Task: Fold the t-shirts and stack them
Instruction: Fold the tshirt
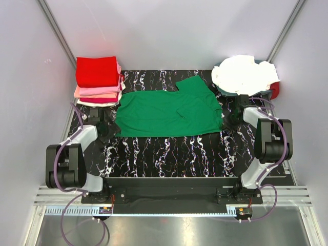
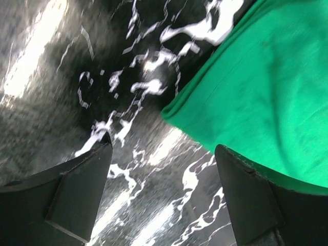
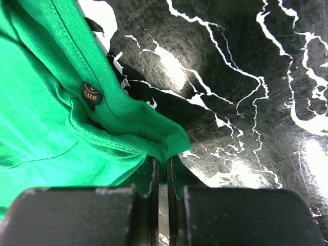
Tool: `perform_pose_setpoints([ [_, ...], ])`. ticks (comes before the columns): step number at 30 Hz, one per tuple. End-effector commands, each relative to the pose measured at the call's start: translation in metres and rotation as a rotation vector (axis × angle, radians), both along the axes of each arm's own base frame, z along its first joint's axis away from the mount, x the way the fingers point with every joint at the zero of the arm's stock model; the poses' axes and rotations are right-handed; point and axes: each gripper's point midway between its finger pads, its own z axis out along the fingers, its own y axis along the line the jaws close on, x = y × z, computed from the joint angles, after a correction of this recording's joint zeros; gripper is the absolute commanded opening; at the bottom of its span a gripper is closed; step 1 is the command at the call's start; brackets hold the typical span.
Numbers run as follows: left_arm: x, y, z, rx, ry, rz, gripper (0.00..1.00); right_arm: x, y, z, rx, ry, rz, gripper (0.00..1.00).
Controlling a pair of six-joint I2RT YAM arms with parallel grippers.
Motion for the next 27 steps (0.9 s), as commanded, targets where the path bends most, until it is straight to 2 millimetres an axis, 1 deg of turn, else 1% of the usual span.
perform_pose_setpoints([
  [1,0.028,0.008,0.003,0.025,-0.053,0.044,0.88,0.006,0.002,0.004,0.02,-0.036,0.02,0.0],
  [5,0.039,0.004,-0.005,0.001,-0.044,0.045,0.8,0.005,0.005,0.003,0.03,-0.035,0.027,0.0],
  [7,0.042,0.002,-0.01,-0.008,-0.03,0.05,0.74,0.005,0.005,0.003,0.034,-0.037,0.028,0.0],
  [8,0.047,0.0,-0.009,-0.017,-0.041,0.047,0.68,0.006,0.005,0.002,0.035,-0.034,0.028,0.0],
  [9,0.05,-0.003,-0.009,-0.025,-0.045,0.042,0.52,0.005,0.005,0.002,0.036,-0.034,0.032,0.0],
  [10,0.051,-0.005,-0.012,-0.03,-0.041,0.045,0.42,0.006,0.005,0.002,0.036,-0.036,0.032,0.0],
  [11,0.053,-0.012,-0.011,-0.054,-0.044,0.028,0.32,0.006,0.006,0.002,0.038,-0.036,0.031,0.0],
  [12,0.056,-0.017,-0.01,-0.067,-0.05,0.018,0.14,0.006,0.006,0.002,0.039,-0.034,0.031,0.0],
  [14,0.055,-0.021,-0.008,-0.077,-0.054,0.01,0.0,0.005,0.005,0.005,0.035,-0.033,0.033,0.0],
  [15,0.053,-0.021,-0.007,-0.081,-0.051,0.011,0.0,0.002,0.005,0.005,0.03,-0.025,0.031,0.0],
  [16,0.052,-0.021,0.0,-0.082,-0.069,0.008,0.0,0.0,-0.001,0.006,0.002,-0.018,0.011,0.0],
  [18,0.041,-0.019,0.006,-0.068,-0.053,0.013,0.0,-0.009,-0.01,0.015,-0.029,0.006,-0.021,0.0],
  [19,0.038,-0.017,0.019,-0.056,-0.08,0.011,0.0,-0.012,-0.016,0.018,-0.051,0.008,-0.047,0.0],
  [20,0.028,-0.013,0.022,-0.044,-0.059,0.024,0.0,-0.02,-0.019,0.028,-0.059,0.003,-0.058,0.0],
  [21,0.023,-0.012,0.027,-0.041,-0.064,0.025,0.0,-0.024,-0.024,0.033,-0.066,0.003,-0.076,0.0],
  [22,0.018,-0.012,0.04,-0.043,-0.096,0.028,0.0,-0.029,-0.027,0.038,-0.081,0.0,-0.096,0.0],
  [23,0.007,-0.012,0.042,-0.047,-0.073,0.03,0.0,-0.038,-0.029,0.047,-0.089,-0.01,-0.107,0.0],
  [24,0.0,-0.011,0.043,-0.047,-0.067,0.036,0.0,-0.043,-0.03,0.051,-0.095,-0.012,-0.118,0.0],
  [25,-0.006,-0.011,0.054,-0.053,-0.095,0.037,0.0,-0.048,-0.031,0.054,-0.099,-0.011,-0.138,0.0],
  [26,-0.016,-0.013,0.056,-0.059,-0.078,0.038,0.0,-0.059,-0.03,0.054,-0.095,0.012,-0.145,0.0],
  [27,-0.024,-0.014,0.056,-0.064,-0.074,0.04,0.0,-0.064,-0.029,0.062,-0.092,-0.005,-0.155,0.0],
])
